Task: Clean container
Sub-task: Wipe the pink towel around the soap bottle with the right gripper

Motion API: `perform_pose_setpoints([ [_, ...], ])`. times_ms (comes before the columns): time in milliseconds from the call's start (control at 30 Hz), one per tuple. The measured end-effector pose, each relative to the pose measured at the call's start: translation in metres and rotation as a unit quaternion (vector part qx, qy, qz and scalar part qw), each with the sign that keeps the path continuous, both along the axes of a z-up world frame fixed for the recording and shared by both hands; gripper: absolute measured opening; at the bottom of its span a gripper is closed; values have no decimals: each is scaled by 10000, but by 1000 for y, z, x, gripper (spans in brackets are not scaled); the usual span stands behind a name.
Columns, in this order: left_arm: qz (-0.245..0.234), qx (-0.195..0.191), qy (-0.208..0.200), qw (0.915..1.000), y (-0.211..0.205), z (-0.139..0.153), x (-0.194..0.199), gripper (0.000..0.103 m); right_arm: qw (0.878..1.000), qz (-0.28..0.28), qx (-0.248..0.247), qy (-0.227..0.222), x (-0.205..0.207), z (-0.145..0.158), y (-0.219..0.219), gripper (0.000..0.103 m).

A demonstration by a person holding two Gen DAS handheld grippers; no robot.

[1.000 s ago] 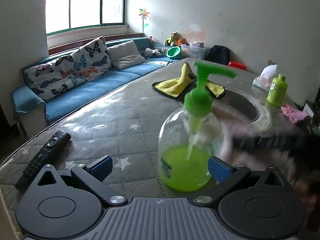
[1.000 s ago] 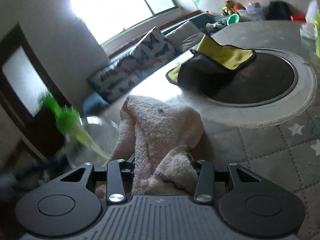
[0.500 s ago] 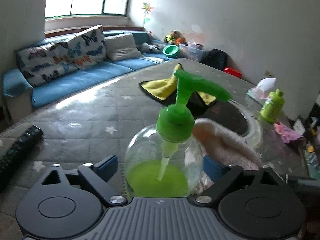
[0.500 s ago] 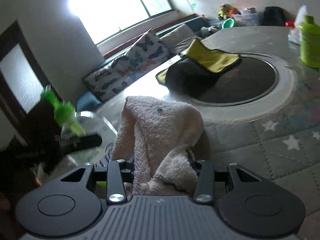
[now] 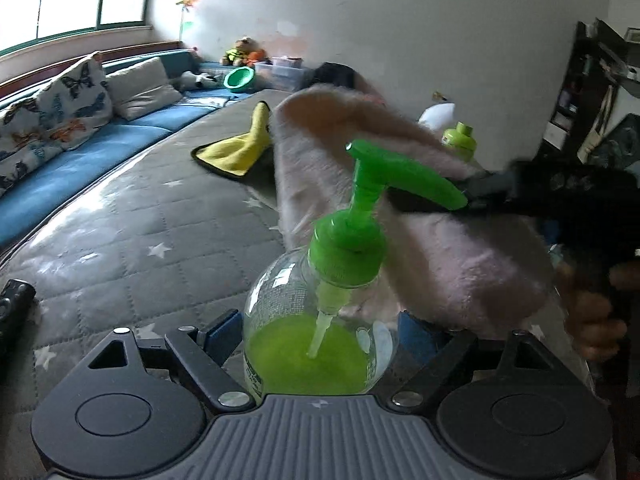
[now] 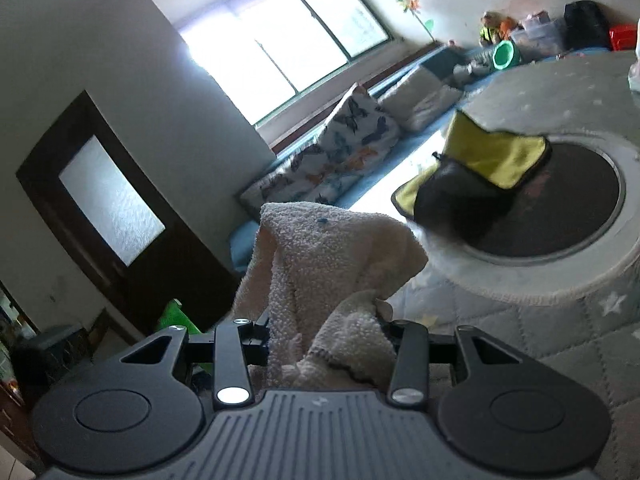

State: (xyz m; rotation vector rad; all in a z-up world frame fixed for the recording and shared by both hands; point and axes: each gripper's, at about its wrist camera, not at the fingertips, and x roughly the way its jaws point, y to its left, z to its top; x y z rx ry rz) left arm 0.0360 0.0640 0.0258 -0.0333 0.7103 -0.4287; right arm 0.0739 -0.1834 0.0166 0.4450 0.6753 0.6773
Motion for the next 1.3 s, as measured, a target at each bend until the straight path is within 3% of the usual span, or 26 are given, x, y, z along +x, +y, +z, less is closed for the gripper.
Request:
perform_pose_setpoints([
  [233,176,-58,-68,9998,-2,-12,-5,87,9978,-75,-563,344,2,-36,9,41],
  [367,529,-149,-85,9985,-4,-15,-13,89,9927,-7,-1197,135,-12,-43,19,41],
  [567,996,-146,-185,9947,-6,-11,-16,88,9899,15,-1420,-10,-30,-36,23,41],
  [967,218,-129,-114,9996,10,-8,-22,87,9946,260,-995,-124,-60,-20,7,40],
  [1167,-194,10,-201,9996,10,-8,-25,87,9987,376,-107,-320,-46,19,2,40],
  [1300,-199,-65,-204,9996,11,-9,-25,87,9983,504,-220,-172,-30,12,16,40],
])
